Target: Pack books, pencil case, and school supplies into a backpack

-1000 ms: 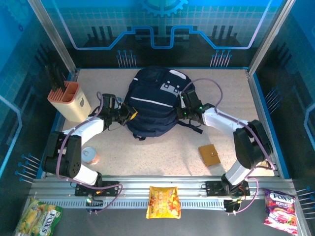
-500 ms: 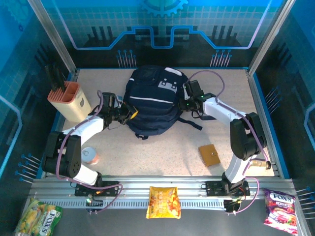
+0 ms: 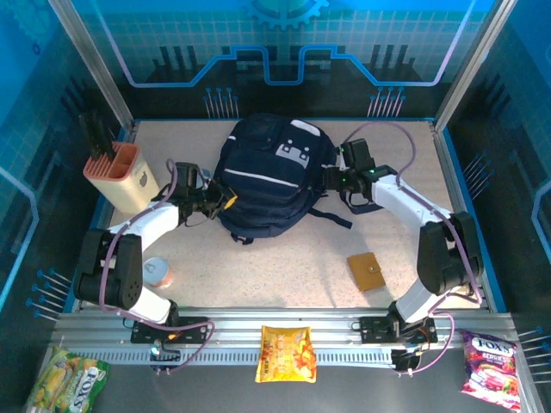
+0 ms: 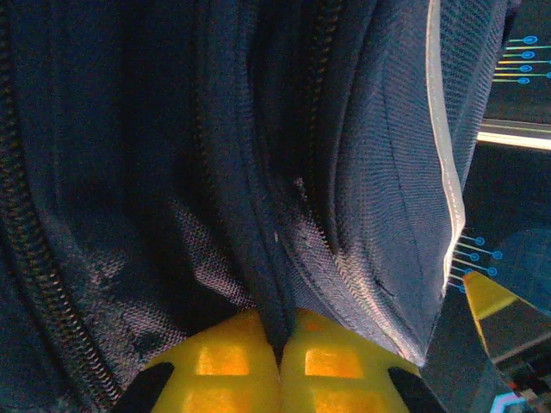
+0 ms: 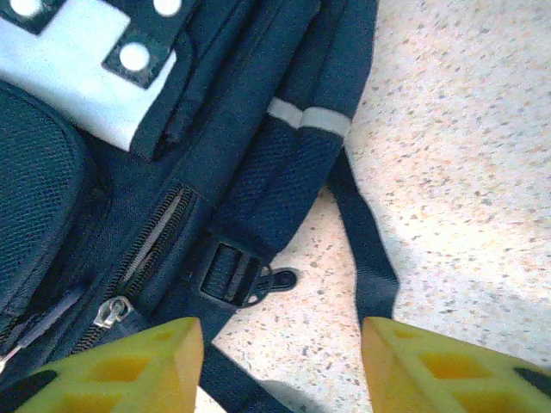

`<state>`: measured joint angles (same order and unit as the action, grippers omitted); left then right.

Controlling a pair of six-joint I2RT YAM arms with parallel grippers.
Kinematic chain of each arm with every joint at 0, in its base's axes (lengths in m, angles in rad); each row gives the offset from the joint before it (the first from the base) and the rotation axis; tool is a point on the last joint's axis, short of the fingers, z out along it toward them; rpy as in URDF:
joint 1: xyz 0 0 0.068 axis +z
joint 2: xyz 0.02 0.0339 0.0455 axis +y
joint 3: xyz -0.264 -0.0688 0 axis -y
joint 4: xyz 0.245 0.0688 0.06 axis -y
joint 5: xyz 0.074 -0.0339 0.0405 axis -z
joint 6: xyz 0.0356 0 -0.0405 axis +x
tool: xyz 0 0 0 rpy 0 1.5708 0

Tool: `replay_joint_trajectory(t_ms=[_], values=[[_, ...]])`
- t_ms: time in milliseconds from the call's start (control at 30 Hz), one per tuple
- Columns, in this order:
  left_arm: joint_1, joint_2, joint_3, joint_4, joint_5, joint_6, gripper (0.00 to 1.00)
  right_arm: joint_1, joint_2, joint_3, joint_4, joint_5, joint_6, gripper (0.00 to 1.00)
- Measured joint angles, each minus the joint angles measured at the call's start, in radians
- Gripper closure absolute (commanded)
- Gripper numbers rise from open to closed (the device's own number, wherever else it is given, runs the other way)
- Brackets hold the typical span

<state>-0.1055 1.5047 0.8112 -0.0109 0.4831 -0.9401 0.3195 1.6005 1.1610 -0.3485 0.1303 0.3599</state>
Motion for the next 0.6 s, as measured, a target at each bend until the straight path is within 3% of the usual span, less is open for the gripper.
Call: replay_joint_trajectory(t_ms=[233, 400, 600], values=[[0.0, 0.0, 0.0, -0.002, 0.0, 0.001, 1.0, 0.01, -0.069, -0.055, 0.061, -0.09, 0.039, 0.38], [0.0, 0.0, 0.0, -0.003, 0.0, 0.001, 1.0, 0.063, -0.029, -0.056, 0.132, -0.193, 0.062, 0.38], [0.0, -0.001, 0.0, -0.009, 0.0, 0.009, 1.0, 0.066, 0.046, -0.046, 0.159, -0.224, 0.013, 0.4]])
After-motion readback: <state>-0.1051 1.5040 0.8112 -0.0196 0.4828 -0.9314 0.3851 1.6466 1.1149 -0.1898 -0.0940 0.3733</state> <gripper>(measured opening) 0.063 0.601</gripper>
